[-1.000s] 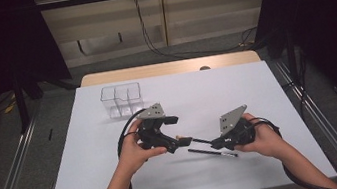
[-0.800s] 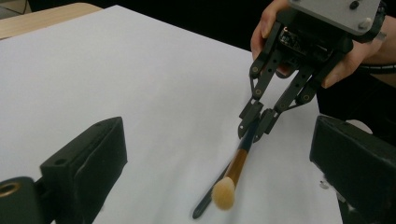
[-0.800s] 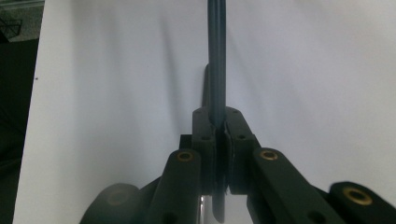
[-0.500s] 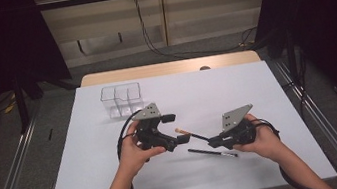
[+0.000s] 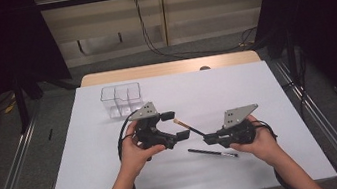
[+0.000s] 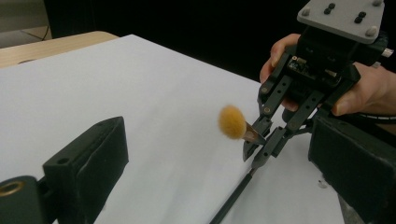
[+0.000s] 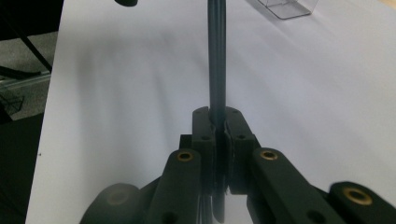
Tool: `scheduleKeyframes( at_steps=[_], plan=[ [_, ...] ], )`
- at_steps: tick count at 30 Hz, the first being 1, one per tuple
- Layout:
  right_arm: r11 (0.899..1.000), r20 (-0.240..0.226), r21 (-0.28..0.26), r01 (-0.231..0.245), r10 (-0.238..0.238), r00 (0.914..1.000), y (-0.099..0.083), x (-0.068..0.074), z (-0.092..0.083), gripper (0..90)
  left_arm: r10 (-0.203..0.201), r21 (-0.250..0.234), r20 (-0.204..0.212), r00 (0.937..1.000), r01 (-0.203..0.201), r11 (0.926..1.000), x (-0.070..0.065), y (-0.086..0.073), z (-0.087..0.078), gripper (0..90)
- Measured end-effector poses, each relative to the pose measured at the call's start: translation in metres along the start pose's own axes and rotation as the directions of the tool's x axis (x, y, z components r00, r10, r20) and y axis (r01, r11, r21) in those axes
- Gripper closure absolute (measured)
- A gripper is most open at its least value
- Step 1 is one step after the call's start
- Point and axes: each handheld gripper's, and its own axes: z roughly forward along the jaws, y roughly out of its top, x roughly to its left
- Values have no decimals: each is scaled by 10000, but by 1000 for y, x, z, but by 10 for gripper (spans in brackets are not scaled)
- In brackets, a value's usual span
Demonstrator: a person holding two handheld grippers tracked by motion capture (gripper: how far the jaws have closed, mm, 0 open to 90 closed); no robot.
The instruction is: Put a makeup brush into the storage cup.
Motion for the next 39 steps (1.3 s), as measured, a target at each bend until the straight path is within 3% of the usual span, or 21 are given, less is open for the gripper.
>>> scheduleKeyframes(
  at_steps=[7, 22, 35, 36, 39],
  plan=[
    [9981, 134, -597, -165, 173, 9998, 4, 3, 3, 851, -164, -302, 173, 9997, 169, 9994, 1, 0, 0, 89],
    [9895, 496, -1334, -550, 621, 9968, 7, 5, 13, 851, -177, -576, 380, 9991, 199, 9981, 2, -1, 6, 237],
    [9872, 726, -1479, -590, 704, 9949, 13, 9, 23, 851, -394, -713, 710, 9967, 445, 9965, 2, -4, 4, 560],
    [9872, 775, -1473, -616, 736, 9943, 14, 9, 24, 850, -571, -802, 838, 9948, 639, 9947, 2, -5, 4, 633],
    [9866, 818, -1471, -708, 835, 9931, 14, 9, 25, 849, -774, -913, 976, 9922, 864, 9921, 2, -5, 3, 688]
  ],
)
